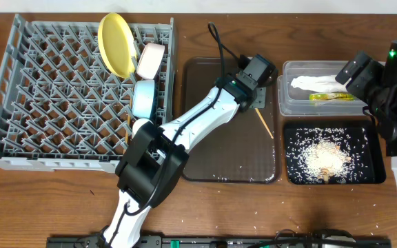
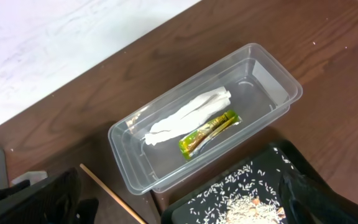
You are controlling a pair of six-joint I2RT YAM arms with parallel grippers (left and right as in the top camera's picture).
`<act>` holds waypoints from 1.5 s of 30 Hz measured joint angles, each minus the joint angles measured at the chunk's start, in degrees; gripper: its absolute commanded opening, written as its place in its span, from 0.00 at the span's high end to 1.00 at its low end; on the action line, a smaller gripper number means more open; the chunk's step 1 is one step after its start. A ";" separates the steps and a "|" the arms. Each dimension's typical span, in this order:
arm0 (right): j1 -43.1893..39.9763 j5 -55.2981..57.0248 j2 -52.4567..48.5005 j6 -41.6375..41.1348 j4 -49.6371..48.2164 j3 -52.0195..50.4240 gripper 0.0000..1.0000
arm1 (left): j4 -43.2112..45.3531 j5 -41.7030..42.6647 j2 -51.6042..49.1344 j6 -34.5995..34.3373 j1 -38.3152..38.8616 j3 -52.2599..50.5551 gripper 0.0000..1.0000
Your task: Sort waste into correct bins and load items into the dishwasher
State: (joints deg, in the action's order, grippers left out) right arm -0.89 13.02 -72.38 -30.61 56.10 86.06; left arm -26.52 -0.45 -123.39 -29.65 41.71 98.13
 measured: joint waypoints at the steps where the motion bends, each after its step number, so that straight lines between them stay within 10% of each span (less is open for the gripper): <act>1: 0.00 0.00 0.00 0.00 0.00 0.00 0.01 | 0.55 -0.17 -0.07 -0.17 0.00 0.00 0.66; 45: 0.00 0.00 0.00 0.00 0.02 0.00 0.01 | 6.03 -10.56 -10.25 -3.58 3.58 0.96 0.73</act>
State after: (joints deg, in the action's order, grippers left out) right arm -0.89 13.02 -72.38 -30.61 56.12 86.06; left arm -20.49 -11.00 -133.64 -33.23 45.30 99.09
